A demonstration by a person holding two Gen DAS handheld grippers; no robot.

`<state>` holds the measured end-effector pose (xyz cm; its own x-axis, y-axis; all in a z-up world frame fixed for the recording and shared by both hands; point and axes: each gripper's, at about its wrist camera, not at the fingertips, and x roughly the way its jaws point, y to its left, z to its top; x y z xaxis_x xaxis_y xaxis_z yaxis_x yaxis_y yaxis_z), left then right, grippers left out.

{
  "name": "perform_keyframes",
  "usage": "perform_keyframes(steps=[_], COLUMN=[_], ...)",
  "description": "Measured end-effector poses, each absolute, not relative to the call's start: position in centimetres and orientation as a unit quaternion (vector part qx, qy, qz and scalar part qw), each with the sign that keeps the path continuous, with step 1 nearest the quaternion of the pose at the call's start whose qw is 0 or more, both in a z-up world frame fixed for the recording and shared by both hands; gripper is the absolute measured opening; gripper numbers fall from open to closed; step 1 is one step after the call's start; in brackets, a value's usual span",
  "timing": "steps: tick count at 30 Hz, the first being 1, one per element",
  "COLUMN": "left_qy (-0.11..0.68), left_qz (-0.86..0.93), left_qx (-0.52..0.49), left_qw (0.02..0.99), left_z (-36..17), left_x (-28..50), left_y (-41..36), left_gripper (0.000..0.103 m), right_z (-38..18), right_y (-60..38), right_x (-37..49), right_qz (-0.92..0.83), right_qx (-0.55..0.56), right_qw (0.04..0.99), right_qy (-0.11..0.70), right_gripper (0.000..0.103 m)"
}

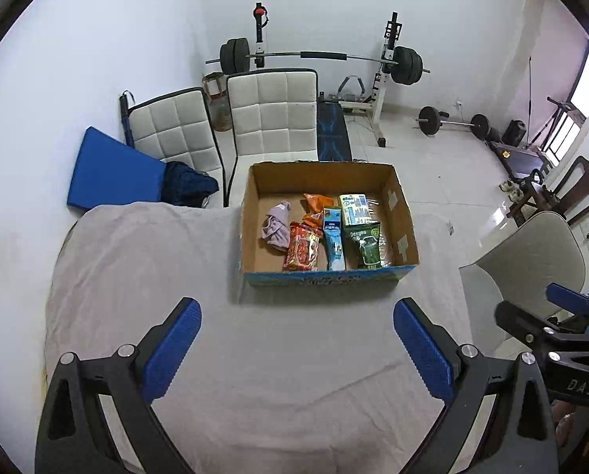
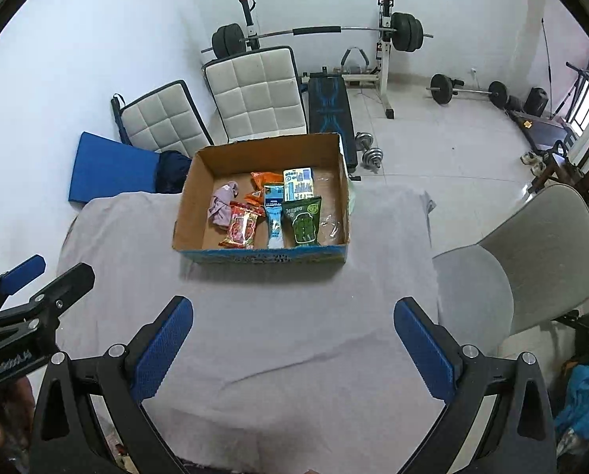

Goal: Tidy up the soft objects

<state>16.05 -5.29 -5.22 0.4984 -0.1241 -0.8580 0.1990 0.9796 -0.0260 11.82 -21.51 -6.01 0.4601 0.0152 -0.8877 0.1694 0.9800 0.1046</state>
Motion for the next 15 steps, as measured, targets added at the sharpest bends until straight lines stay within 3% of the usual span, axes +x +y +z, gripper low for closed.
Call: perform_keyframes(steps=[15], left_qy=[0.477], left_qz=[-0.085], left_qx=[0.008], left_qw=[0.875], left_z=[-2.6], left_x=[13.1], left_y=[-3.5], left_gripper=[0.100], right_z=[-0.3], right_y=[-20.4], right_x=[6.8], right_qz=[-0.063], right_qx=[0.074], right_qw=[0.873], right_qy=[0.477], right_gripper=[0.103])
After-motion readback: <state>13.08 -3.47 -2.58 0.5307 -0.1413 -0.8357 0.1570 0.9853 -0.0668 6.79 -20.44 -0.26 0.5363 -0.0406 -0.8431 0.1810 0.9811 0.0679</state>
